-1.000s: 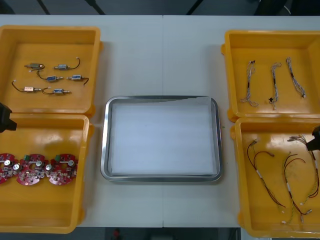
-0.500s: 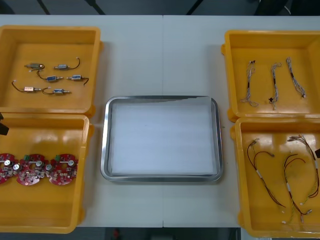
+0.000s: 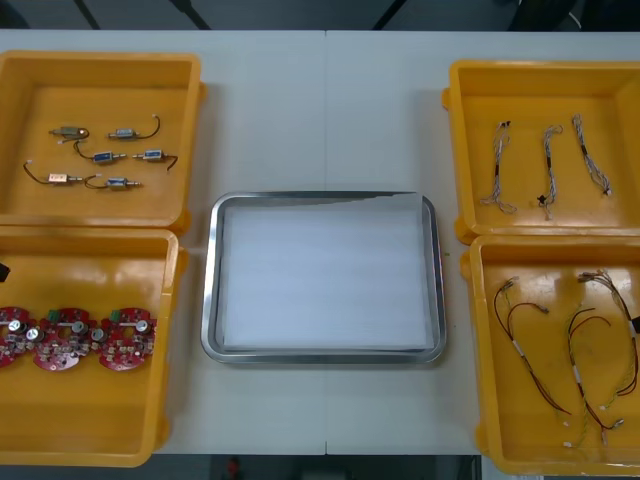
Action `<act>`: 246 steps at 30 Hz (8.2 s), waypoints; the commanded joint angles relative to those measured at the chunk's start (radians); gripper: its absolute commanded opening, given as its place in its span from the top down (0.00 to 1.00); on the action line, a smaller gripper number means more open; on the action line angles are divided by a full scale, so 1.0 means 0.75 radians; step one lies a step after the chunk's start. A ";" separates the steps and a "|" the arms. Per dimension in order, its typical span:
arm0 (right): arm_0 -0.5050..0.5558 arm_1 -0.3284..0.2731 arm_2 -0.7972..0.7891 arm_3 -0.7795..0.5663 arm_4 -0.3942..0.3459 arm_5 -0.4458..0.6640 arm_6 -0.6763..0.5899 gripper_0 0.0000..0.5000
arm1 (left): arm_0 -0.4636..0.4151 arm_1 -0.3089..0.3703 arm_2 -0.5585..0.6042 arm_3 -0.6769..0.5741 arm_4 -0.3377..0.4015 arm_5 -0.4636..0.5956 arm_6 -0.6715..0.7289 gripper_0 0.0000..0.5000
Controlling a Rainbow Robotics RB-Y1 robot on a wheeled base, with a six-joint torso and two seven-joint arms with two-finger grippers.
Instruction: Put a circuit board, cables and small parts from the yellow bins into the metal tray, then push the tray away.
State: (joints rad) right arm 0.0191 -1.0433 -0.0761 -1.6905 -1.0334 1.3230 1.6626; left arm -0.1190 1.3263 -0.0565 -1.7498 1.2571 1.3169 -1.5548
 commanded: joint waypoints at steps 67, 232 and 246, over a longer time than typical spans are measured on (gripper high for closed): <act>0.015 -0.055 -0.216 -0.297 0.018 0.283 0.082 1.00 | 0.140 0.056 -0.274 0.051 -0.109 -0.357 -0.130 0.00; -0.660 0.070 0.056 -0.673 -0.152 0.796 0.074 1.00 | -0.968 -0.416 -0.706 -0.641 -0.212 0.410 1.732 1.00; -0.660 0.070 0.056 -0.673 -0.152 0.796 0.074 1.00 | -1.056 -0.668 -0.964 -0.612 -0.494 0.455 1.975 1.00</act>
State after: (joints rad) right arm -0.4483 -0.9943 -0.0412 -2.1736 -1.1428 1.9164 1.6968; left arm -0.8626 0.8696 -0.7517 -2.2067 0.9124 1.6464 -0.0526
